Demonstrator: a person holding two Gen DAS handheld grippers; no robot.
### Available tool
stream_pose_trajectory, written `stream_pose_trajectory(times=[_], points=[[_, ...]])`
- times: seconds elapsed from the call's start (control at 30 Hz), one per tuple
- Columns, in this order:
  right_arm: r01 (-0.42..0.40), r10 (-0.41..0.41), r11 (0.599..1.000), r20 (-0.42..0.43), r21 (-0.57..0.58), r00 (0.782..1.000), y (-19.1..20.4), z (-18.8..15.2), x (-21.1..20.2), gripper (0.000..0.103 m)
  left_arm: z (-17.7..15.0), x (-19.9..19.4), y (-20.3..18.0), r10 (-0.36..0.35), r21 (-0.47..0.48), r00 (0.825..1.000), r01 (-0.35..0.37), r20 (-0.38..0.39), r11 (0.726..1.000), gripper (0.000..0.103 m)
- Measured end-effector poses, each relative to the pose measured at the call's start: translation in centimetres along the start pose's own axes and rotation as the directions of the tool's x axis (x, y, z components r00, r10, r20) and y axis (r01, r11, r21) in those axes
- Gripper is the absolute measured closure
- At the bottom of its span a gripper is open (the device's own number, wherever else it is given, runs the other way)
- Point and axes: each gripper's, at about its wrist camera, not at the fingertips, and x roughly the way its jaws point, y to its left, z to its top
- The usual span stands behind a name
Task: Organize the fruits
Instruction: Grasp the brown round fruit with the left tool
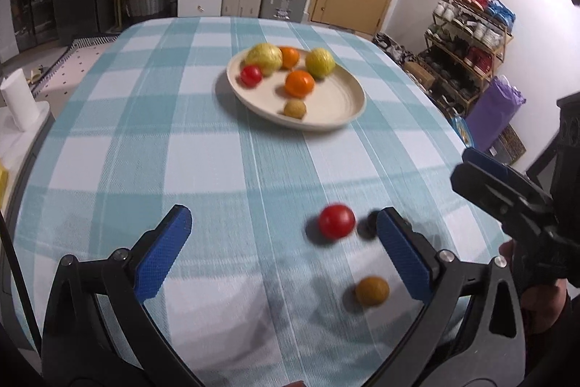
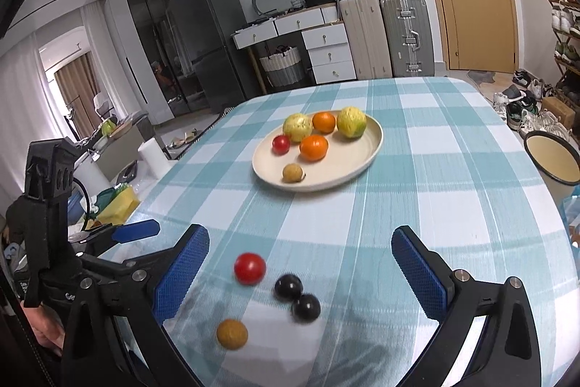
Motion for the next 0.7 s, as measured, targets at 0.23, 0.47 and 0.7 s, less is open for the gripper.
stream_pose_trajectory(times=[0.23,0.47,0.7], points=[[0.016,-0.016,1.000,-0.024,0.025,1.000,-0.6,-1.9,-0.2,0.000,-2.7,0.6,-1.3,-0.029,0.037,0.998,0.030,-0.050,0.999,0.001],[0.026,-0.025,0.999,-0.033,0.031,0.999,-1.0,-2.8,-0.5,0.000,-3.7,1.1,-2.9,-0.040,0.074,0.997,0.046,-0.071,0.996,0.001],[0.034,-0.033,0.999,-0.036,0.034,0.999,-1.1,-3.1,-0.8,0.000,-4.4,1.9,-4.4,-0.058,0.123,0.994,0.070,-0.096,0.990,0.002]])
